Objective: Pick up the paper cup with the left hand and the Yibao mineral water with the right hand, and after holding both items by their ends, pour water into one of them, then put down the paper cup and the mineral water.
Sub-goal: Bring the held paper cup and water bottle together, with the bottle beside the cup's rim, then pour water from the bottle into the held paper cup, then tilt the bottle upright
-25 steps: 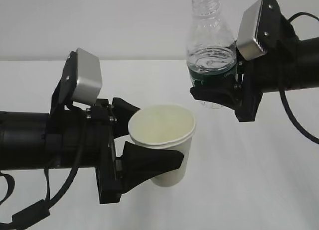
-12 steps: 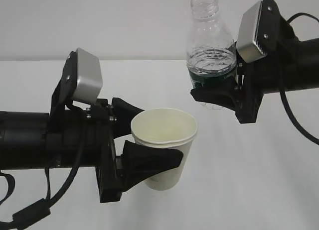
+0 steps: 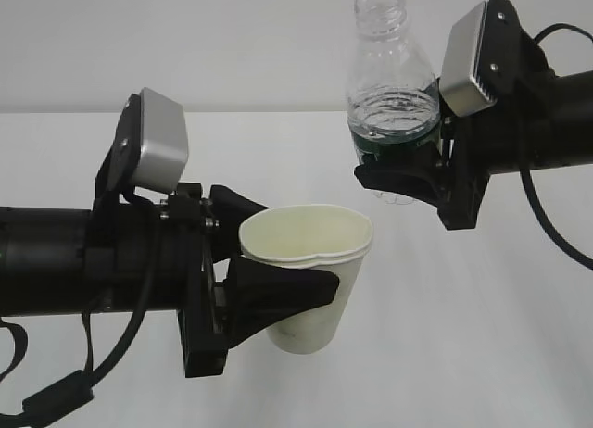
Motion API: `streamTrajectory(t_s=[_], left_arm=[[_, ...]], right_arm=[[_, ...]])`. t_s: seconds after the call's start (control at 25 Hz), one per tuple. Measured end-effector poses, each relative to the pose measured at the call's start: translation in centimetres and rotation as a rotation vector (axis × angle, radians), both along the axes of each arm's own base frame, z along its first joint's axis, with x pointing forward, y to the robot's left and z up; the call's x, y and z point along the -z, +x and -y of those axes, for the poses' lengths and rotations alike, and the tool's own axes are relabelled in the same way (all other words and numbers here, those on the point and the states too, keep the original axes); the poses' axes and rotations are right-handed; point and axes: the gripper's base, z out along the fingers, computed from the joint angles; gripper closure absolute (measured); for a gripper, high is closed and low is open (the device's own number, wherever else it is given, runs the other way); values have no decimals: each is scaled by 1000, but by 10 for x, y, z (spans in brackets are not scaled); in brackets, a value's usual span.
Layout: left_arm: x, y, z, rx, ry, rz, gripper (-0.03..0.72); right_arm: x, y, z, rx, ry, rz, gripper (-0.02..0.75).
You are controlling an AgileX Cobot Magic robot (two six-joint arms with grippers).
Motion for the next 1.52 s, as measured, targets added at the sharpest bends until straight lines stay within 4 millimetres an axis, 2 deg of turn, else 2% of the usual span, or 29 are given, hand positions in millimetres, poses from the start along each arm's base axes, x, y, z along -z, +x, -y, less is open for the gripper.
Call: streamTrajectory(t_s=[0.28,0.72,0.96,1.52], left_arm=[[-2,-2,1,20,-28,1,258],[-5,0,2,25,-29,35,260],[-12,4,5,26,-44,63,263],[-12,4,5,27,-43,68,274]], right_arm=[[-1,0,0,-10,-11,18,302],[-21,10,-2,-32,-36,106,302],[-20,10,-1,-45,-80,121,302],[-18,11,1,-76,-160,192,302]])
